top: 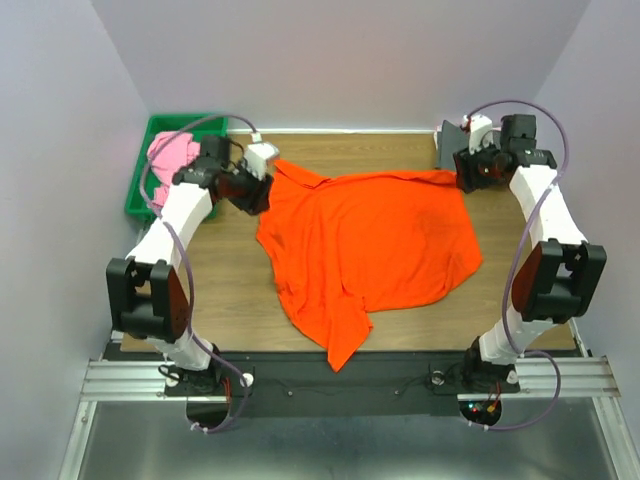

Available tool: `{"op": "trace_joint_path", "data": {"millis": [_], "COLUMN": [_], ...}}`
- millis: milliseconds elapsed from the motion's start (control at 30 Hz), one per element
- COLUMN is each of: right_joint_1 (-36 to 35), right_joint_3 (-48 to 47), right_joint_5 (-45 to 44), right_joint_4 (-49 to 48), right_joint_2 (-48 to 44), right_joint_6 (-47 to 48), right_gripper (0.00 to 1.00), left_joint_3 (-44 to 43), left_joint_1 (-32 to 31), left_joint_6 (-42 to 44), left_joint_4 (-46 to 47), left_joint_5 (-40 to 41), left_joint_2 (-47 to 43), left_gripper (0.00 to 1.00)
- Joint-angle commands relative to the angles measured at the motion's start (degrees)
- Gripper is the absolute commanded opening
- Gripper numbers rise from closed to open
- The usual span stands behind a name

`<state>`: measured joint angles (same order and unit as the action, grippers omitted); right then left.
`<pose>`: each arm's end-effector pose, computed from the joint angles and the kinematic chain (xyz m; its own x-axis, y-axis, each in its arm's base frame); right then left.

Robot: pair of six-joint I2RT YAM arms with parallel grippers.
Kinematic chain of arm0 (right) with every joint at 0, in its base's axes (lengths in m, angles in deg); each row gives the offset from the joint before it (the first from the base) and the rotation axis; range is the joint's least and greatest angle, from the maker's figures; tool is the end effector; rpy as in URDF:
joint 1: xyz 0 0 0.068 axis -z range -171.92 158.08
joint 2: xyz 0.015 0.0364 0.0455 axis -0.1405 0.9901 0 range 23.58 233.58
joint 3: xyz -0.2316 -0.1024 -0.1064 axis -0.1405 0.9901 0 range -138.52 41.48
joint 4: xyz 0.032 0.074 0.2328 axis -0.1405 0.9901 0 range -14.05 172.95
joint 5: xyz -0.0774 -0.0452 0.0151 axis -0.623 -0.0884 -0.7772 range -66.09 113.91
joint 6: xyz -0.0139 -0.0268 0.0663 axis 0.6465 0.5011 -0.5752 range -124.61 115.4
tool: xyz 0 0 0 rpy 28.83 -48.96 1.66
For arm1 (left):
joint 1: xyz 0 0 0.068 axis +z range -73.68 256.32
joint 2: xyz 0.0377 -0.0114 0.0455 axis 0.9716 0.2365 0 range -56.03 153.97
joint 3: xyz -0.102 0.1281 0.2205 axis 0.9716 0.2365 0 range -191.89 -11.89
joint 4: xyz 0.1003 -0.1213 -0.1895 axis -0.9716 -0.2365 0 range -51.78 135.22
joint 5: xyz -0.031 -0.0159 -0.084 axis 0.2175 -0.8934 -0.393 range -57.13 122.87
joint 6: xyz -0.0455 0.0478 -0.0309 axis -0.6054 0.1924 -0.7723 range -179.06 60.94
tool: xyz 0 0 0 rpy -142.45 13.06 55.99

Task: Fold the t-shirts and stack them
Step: Flatten the tshirt out

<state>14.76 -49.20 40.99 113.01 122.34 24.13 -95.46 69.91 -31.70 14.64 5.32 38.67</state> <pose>0.3879 -0.0276 0.3100 -0.5719 -0.3956 -0.7186 -0.4213 0.8933 -0.1565 0.3678 -0.0695 0.3082 -0.3841 0.4532 -0.8044 0.6965 0.7141 0.0697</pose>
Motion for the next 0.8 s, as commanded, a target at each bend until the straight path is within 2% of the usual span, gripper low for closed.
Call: {"op": "trace_joint_path", "data": {"millis": [0, 167, 300, 400, 433, 567, 767], "right_joint_1": [0.2, -0.3, -0.5, -0.5, -0.4, -0.4, -0.2], "right_joint_3": [7.2, 16.6, 21.8, 24.5, 25.2, 28.3, 22.8], "right_joint_5": [6.3, 6.1, 2.6, -0.7, -3.0, -7.9, -8.5], "right_joint_4": [16.7, 17.3, 14.2, 13.0, 12.7, 12.3, 16.3], "right_joint_2": [-1.4, -2.3, -0.9, 0.1, 0.4, -1.2, -4.7], "right_joint_6": [2.8, 3.0, 3.0, 3.9, 4.7, 6.7, 4.8], "right_gripper": [0.57, 0.45, 0.41, 0.37, 0.36, 0.31, 0.22], "left_joint_3": [12.9, 21.2, 24.2, 26.3, 27.7, 30.6, 34.0], "left_joint_1": [-7.5, -15.5, -18.6, -19.2, -19.1, -18.5, -18.0], "left_joint_6": [6.1, 5.4, 5.9, 6.3, 6.9, 8.4, 9.6], "left_joint_4": [-4.8, -1.7, 0.4, 1.1, 1.0, 0.3, -0.9], "left_joint_5": [-3.7, -0.2, 4.2, 8.6, 9.7, 13.7, 15.7], "left_joint_2": [-5.9, -7.7, -4.9, -0.9, 0.1, -0.6, -2.1], "left_gripper": [0.55, 0.55, 0.55, 0.51, 0.47, 0.38, 0.31]}}
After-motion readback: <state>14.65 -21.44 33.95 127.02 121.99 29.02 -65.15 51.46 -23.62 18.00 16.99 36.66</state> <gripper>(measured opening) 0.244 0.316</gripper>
